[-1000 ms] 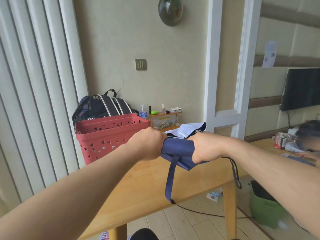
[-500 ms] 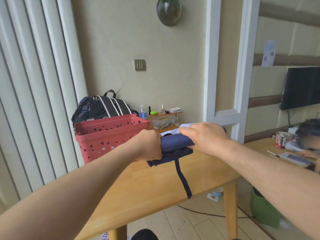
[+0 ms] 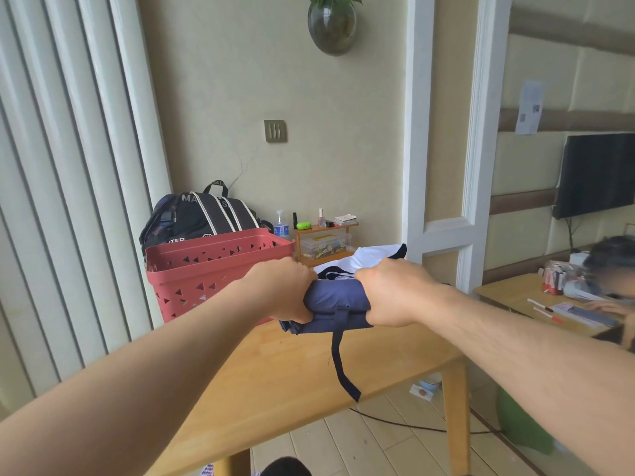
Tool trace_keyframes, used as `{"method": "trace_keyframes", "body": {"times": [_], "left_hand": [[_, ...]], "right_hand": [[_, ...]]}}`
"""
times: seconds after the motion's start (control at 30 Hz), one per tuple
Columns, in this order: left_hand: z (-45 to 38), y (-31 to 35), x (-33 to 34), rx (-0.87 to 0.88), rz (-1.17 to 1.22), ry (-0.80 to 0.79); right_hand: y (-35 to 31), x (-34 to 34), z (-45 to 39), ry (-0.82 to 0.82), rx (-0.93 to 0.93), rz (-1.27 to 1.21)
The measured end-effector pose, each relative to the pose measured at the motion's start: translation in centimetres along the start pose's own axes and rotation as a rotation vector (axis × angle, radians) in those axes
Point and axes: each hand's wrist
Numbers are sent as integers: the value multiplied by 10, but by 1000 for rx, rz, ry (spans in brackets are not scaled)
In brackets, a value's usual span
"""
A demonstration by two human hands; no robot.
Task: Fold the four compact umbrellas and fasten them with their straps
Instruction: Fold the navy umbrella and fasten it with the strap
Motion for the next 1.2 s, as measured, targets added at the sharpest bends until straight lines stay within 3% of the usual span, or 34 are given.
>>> {"method": "trace_keyframes", "body": {"times": [0.13,0.2,0.37,0.57,0.67,0.9,0.97,1.2], "left_hand": [[-8,8,12,43,-150,345],[-8,6,14,28,-146,433],[-2,2,5,-46,-123,410],[0,15,3,-58,-78,314],[-2,17,1,-93,-63,318],[-3,14,-6,-189,55,347],[-3,10,-6,-170,117,310],[-1,7,-7,-82,245,171]], "right_hand": [[-4,-3,-6,-2,21,-73],[-1,-3,-8,-48,43,-157],[15,1,-11,-174,89,-501],[24,-2,-2,-189,24,-451],[14,-10,-3,-30,-39,-302],[10,8,-20,614,-102,111],[19,11,-22,694,-95,135],[29,15,-22,741,-106,157]]}}
Point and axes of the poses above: each hand's wrist, its own z-axis away from the middle knuckle, its own x-axis out of the palm, y = z × x, and after that the axes turned 5 degrees about -z, right-handed
